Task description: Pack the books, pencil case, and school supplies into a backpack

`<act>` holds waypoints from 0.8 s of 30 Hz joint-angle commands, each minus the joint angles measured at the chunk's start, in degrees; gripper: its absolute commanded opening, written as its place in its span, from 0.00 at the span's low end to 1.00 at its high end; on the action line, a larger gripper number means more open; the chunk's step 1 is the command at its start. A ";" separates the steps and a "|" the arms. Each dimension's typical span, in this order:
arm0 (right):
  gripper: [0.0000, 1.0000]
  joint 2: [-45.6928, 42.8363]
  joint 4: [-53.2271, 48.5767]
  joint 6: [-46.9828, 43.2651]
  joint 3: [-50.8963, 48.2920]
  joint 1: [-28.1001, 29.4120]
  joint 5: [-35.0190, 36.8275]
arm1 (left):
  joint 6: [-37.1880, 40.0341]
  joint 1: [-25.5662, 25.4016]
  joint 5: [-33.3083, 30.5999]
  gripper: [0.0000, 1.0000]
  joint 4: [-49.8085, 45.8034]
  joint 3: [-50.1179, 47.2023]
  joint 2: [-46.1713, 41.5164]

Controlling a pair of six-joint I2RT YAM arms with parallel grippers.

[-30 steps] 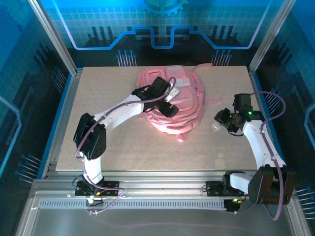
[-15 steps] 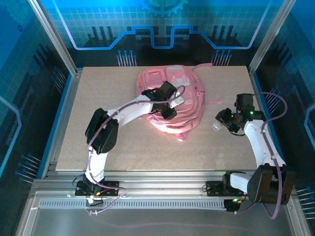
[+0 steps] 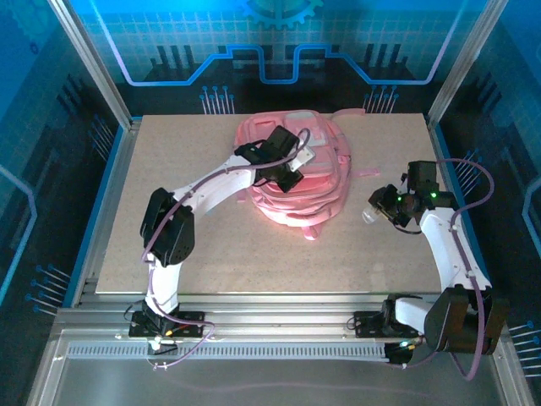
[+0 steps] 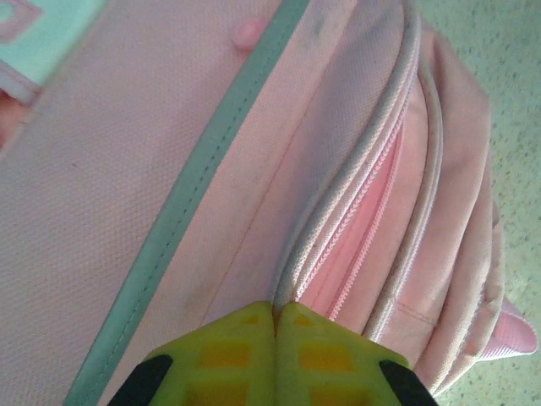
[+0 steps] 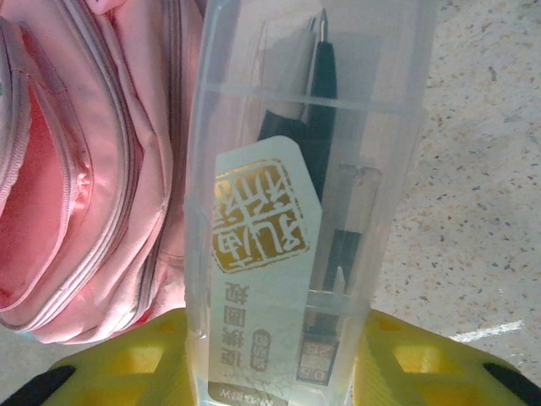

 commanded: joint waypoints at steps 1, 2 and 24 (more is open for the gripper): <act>0.41 -0.95 1.79 1.48 0.47 -0.40 -2.90 | -4.07 1.09 3.53 0.00 1.24 0.76 -2.75; 0.41 -0.95 2.76 2.31 0.11 0.06 -3.88 | -4.99 1.45 3.47 0.00 1.62 0.81 -2.64; 0.41 23.26 31.43 25.79 13.83 21.77 -3.87 | -17.37 2.85 5.97 0.00 1.37 9.11 -0.32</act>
